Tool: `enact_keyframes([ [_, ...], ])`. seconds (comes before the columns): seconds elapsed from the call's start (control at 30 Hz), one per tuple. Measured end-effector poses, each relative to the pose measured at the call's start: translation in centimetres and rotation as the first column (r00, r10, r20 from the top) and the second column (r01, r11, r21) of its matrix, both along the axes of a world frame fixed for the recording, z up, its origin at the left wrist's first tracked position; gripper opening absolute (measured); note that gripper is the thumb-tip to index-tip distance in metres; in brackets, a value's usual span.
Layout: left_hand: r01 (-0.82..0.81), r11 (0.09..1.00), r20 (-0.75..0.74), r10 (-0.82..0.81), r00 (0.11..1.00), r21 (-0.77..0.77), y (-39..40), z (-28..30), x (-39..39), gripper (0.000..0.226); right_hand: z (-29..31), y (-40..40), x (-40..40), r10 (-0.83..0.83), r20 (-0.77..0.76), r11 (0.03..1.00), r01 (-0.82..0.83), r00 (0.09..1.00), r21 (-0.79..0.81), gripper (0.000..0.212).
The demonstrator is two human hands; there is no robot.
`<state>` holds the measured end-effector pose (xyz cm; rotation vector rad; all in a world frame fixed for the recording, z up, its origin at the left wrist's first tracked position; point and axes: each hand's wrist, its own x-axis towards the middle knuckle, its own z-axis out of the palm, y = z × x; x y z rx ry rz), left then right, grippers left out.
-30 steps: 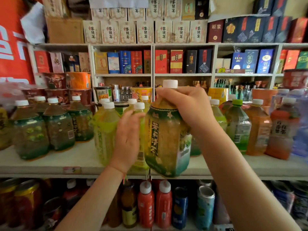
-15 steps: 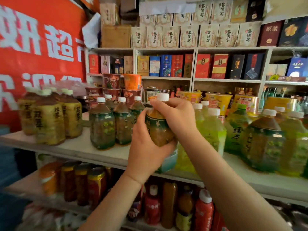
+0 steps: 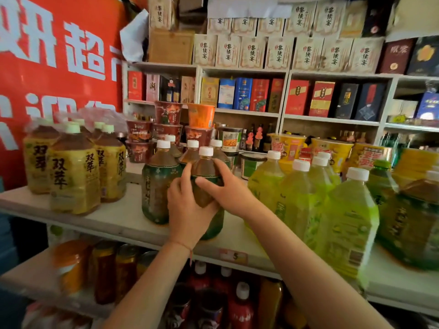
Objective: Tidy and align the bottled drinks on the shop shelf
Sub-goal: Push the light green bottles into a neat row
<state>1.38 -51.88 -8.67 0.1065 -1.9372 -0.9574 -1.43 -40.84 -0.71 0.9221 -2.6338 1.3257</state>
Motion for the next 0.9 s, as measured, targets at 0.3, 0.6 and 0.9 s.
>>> enact_keyframes([
  [0.3, -0.249, 0.912, -0.142, 0.213, 0.967, -0.327, 2.7, -0.5, 0.6, 0.06, -1.0, 1.6, 0.7, -0.23, -0.606, 0.966, 0.252, 0.762, -0.05, 0.029],
  [0.6, 0.141, 0.913, -0.27, -0.256, 0.928, -0.382, 16.2, 1.5, 1.9, 0.068, 0.5, 14.8, 1.2, -0.554, -0.747, 0.83, 0.321, 0.368, -0.457, 0.024],
  [0.9, -0.013, 0.8, -0.224, -0.153, 0.962, -0.6, 29.6, 2.5, 0.3, 0.045, -1.6, 31.6, -1.5, -0.795, -0.425, 0.591, 0.713, 0.434, -0.377, 0.068],
])
